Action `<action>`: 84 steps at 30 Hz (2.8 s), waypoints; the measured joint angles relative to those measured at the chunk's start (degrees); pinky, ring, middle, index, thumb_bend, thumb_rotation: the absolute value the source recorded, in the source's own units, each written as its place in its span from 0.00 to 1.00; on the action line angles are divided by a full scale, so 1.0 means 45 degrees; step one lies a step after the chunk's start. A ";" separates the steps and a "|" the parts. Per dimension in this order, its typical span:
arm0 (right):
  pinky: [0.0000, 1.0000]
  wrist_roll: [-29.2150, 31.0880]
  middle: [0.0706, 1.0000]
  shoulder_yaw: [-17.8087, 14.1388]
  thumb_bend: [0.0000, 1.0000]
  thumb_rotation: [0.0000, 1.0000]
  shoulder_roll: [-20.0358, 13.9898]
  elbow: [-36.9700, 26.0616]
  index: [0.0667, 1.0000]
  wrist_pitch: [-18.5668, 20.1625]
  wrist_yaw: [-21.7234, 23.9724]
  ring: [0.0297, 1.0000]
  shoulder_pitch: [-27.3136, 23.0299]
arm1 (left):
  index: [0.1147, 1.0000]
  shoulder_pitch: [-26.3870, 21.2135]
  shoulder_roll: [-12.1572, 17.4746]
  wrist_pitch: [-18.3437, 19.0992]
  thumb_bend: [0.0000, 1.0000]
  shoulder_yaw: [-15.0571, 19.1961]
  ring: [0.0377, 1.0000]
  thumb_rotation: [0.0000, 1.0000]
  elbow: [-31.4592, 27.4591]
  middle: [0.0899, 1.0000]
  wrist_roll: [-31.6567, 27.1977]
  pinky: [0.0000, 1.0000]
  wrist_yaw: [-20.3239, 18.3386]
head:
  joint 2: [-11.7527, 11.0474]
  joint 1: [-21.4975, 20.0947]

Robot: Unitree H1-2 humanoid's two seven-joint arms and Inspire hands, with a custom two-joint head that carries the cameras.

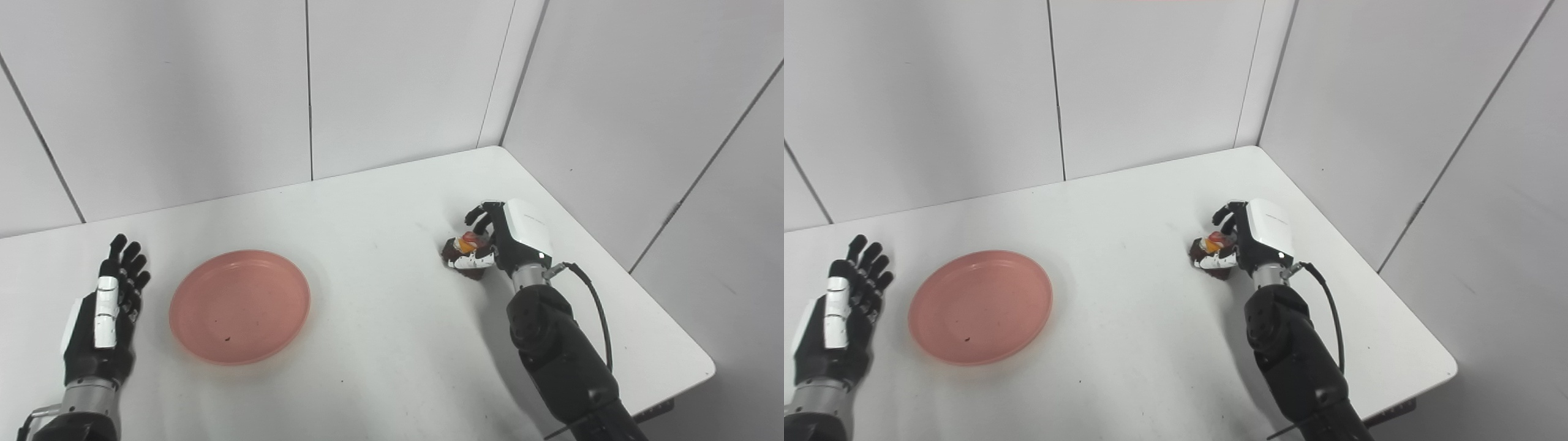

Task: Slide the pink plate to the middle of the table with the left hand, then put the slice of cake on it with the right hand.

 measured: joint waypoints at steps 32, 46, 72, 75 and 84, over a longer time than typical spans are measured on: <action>0.27 -0.0344 0.44 0.4439 0.51 0.00 0.2385 -0.1661 0.47 -0.1840 0.1516 0.38 -0.1341 | 1.00 0.0696 -0.0461 0.0392 0.68 -0.0265 1.00 0.99 -0.1306 1.00 0.0563 1.00 0.0906 | 0.0156 0.1641; 0.30 -0.0587 0.44 0.5722 0.51 0.00 0.3240 -0.0329 0.48 -0.2869 0.1781 0.37 -0.1840 | 1.00 0.1036 -0.0869 0.1207 0.71 -0.0727 1.00 1.00 -0.1980 1.00 0.1018 1.00 0.1380 | 0.0312 0.4376; 0.52 -0.0540 0.60 0.5549 0.50 0.07 0.2825 0.1342 0.49 -0.4096 0.1187 0.55 -0.2519 | 1.00 0.0925 -0.1235 0.1081 0.76 -0.1352 1.00 1.00 -0.1676 1.00 0.1972 1.00 0.2134 | 0.0371 0.6485; 0.65 -0.0448 0.77 0.5466 0.49 0.14 0.2583 0.1082 0.47 -0.4115 0.1275 0.74 -0.2346 | 1.00 0.0924 -0.1235 0.1080 0.77 -0.1382 1.00 1.00 -0.1678 1.00 0.1975 1.00 0.2153 | 0.0371 0.6485; 0.82 0.0252 0.93 0.5042 0.48 0.38 0.2339 0.0516 0.90 -0.4286 0.1523 0.91 -0.1775 | 1.00 0.0927 -0.1234 0.1099 0.77 -0.1449 1.00 1.00 -0.1699 1.00 0.2131 1.00 0.2202 | 0.0469 0.6466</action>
